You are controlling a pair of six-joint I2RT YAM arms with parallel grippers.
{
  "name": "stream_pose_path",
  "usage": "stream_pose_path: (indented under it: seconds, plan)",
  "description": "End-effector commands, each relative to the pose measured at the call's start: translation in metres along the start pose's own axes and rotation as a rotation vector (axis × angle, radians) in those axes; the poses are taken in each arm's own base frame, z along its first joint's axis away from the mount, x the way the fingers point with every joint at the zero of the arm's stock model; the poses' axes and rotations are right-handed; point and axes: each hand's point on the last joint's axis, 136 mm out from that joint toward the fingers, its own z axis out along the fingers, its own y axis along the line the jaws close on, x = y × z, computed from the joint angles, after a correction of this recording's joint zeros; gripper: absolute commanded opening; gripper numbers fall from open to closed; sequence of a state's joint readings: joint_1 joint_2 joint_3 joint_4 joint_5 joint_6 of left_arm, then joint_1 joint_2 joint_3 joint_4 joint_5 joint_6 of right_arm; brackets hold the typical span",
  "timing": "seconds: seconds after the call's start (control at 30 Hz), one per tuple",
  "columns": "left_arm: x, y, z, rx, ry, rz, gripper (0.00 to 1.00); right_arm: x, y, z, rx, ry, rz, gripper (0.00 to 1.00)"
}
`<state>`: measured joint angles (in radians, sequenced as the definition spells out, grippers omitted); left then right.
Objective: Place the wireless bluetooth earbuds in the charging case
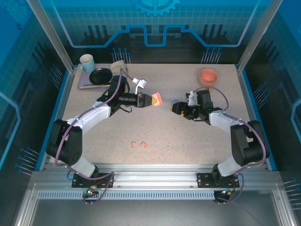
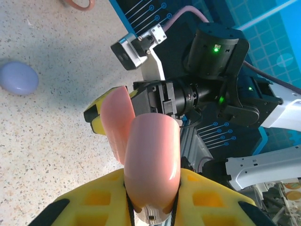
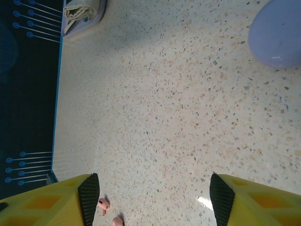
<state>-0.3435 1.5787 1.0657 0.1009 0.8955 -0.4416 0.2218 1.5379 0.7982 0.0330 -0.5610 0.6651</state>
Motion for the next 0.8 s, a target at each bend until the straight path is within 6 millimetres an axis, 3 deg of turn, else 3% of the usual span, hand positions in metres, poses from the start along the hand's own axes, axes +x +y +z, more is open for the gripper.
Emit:
stream_pose_path:
  seconds: [0.0, 0.17, 0.37, 0.53, 0.63, 0.77]
  plan:
    - [0.003, 0.007, -0.009, -0.014, -0.024, 0.012, 0.00, 0.000, 0.014, -0.014, 0.041, -0.005, 0.007, 0.68]
    - [-0.004, 0.018, -0.018, -0.074, -0.100, 0.018, 0.00, 0.008, 0.017, -0.024, 0.079, -0.037, 0.063, 0.71]
    - [-0.012, 0.021, -0.023, -0.100, -0.185, 0.012, 0.00, 0.003, 0.046, -0.028, 0.004, -0.077, 0.102, 0.71]
    - [-0.021, 0.021, -0.026, -0.072, -0.277, -0.030, 0.00, -0.015, 0.080, -0.026, -0.108, -0.124, 0.133, 0.67]
    - [-0.019, 0.012, -0.020, -0.008, -0.232, -0.033, 0.00, -0.028, 0.106, -0.024, -0.157, -0.103, 0.052, 0.59]
    - [-0.011, 0.002, -0.015, 0.055, -0.132, -0.018, 0.00, -0.026, 0.120, -0.022, -0.158, -0.016, -0.135, 0.51]
